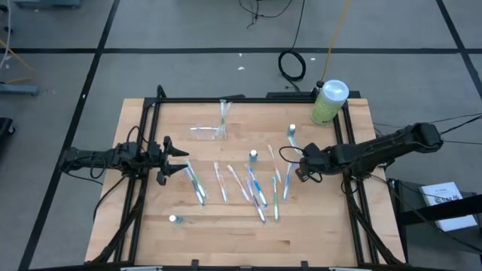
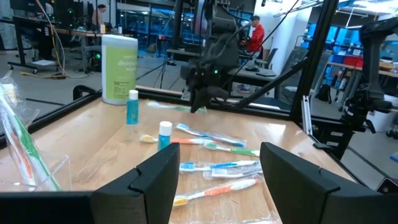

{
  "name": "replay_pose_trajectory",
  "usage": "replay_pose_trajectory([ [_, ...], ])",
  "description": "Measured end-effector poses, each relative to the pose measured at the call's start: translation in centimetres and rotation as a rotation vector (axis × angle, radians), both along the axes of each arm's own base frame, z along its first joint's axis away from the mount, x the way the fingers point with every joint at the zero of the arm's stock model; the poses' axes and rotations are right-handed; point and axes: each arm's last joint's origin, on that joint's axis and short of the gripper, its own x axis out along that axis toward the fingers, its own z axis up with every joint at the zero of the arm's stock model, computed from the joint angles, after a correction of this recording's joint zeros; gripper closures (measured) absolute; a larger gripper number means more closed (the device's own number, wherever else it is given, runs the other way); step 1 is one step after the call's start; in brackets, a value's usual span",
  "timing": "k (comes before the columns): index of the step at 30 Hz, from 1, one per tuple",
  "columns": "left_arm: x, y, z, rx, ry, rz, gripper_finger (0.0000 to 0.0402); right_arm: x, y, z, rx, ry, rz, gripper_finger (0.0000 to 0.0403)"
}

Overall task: Pick & Place toothbrushing station
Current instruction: Put the green toothbrush into the transparent organizer

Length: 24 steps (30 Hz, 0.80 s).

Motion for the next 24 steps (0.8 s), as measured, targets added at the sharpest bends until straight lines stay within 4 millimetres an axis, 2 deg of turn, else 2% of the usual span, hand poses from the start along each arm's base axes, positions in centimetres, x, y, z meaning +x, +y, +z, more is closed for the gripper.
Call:
replay_pose_trajectory([
  [6, 0.0, 0.0, 0.0, 0.0, 0.0, 0.0, 0.0172, 0.1, 1.4, 1.7, -0.127, -0.189, 0.121, 0.0387],
  [17, 0.0, 0.0, 0.0, 0.0, 0.0, 0.0, 0.0172, 4.4, 3.8, 5.4, -0.466, -0.591, 0.66, 0.0386],
  [24, 0.0, 0.0, 0.0, 0.0, 0.0, 0.001, 0.0172, 5.6, 4.3, 6.7, -0.556, -0.734, 0.861, 0.0386],
])
